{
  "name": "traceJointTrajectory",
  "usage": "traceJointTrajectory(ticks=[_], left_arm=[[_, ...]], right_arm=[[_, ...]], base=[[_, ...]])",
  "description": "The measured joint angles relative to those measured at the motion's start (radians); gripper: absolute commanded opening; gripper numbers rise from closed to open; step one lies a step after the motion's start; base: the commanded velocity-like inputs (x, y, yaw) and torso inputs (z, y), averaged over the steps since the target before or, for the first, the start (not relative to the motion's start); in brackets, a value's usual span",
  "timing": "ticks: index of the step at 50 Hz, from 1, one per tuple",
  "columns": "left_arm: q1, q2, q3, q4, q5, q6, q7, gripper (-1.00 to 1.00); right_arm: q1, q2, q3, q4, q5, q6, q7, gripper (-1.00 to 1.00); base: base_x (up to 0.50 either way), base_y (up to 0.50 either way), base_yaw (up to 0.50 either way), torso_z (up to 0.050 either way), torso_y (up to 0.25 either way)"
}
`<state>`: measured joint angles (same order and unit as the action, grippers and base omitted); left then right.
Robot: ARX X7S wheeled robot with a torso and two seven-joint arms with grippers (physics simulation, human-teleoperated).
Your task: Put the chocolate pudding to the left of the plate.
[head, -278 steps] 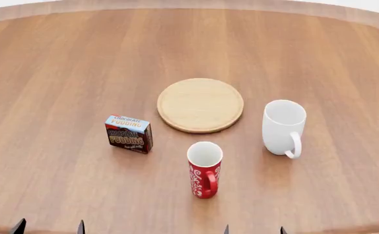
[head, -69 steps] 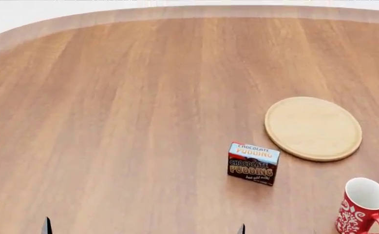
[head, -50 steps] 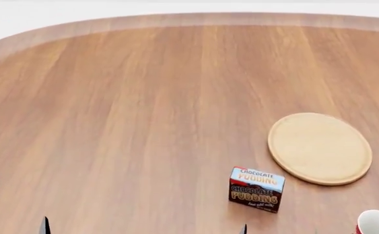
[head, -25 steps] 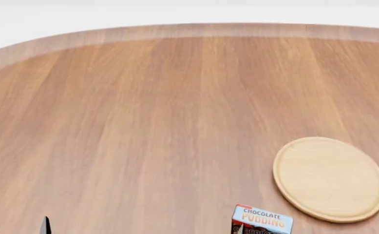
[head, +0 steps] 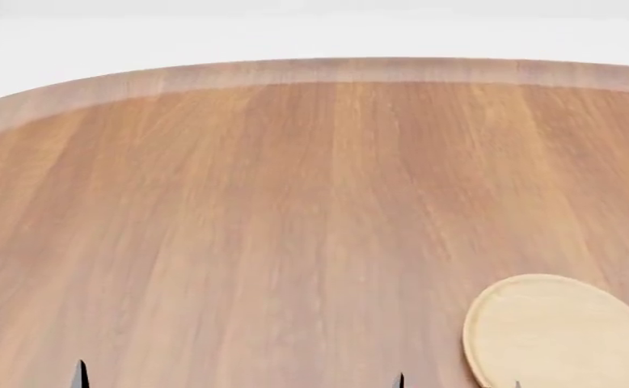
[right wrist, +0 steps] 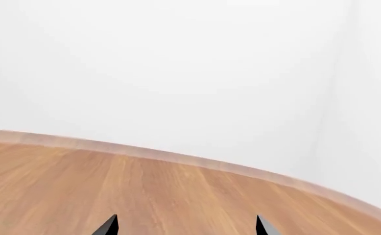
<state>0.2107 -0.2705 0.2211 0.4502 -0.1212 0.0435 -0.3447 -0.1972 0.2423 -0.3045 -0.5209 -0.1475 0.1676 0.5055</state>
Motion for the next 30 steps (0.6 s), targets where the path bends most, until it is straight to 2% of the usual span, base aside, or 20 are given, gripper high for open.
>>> traceJointTrajectory(ticks=[21, 30], left_arm=[[-0.009, -0.009, 0.011, -0.013, -0.008, 0.006, -0.012, 1.00], [-0.010, -0.014, 0.014, -0.018, -0.012, 0.010, -0.016, 1.00]], right_arm=[[0.006, 0.012, -0.010, 0.006, 0.009, -0.003, 0.013, 1.00], [0.017, 0.032, 0.012, -0.017, 0.052, 0.014, -0.005, 1.00]], base=[[0.29, 0.00, 0.00, 0.000, 0.000], [0.00, 0.00, 0.00, 0.000, 0.000]])
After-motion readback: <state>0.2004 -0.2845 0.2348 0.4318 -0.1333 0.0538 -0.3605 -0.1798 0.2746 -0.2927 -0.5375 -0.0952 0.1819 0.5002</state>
